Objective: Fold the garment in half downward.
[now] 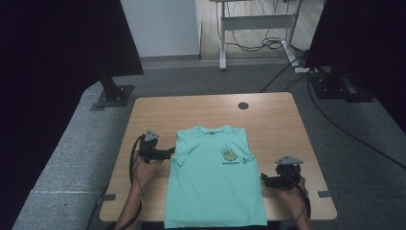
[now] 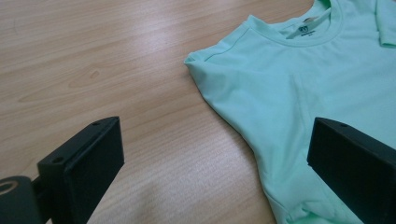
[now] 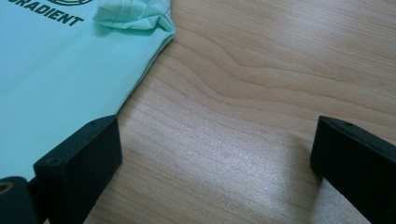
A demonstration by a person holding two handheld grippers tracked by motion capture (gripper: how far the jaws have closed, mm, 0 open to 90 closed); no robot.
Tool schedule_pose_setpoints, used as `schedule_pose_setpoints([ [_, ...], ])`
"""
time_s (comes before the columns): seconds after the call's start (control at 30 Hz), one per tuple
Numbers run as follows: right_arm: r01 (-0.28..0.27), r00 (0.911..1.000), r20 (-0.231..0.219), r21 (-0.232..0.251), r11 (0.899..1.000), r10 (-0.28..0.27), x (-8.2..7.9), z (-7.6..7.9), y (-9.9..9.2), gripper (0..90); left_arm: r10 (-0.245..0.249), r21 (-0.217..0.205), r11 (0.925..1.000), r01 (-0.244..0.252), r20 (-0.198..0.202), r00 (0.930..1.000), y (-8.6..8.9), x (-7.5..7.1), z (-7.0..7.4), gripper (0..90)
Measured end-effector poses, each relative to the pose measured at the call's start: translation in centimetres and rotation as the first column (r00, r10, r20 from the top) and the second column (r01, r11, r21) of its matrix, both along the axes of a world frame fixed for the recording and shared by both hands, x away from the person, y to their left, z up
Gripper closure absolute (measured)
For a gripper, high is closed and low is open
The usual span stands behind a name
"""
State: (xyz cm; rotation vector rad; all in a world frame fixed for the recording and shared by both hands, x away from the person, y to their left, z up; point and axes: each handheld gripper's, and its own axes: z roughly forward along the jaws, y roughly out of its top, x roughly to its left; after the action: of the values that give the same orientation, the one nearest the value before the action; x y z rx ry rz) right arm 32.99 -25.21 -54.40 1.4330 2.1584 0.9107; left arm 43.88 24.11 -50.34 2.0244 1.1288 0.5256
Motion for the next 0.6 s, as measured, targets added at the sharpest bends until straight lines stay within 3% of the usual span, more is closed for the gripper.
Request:
schedule_pose_setpoints([
  [0.23,0.0,1.0,0.0,0.0,1.0,0.0,0.0,0.0,0.0,1.4,-0.006,0.022,0.9997,0.006,-0.003,1.0,-0.8,1.2,-0.4,4.4],
  [0.4,0.0,1.0,0.0,0.0,1.0,0.0,0.0,0.0,0.0,1.3,0.002,-0.009,1.0,-0.002,-0.018,0.9998,-0.9,2.2,-0.7,4.2],
  [0.6,0.0,1.0,0.0,0.0,1.0,0.0,0.0,0.0,0.0,1.3,0.008,0.01,0.9999,-0.008,-0.013,0.9999,-1.3,3.4,-1.0,4.1],
])
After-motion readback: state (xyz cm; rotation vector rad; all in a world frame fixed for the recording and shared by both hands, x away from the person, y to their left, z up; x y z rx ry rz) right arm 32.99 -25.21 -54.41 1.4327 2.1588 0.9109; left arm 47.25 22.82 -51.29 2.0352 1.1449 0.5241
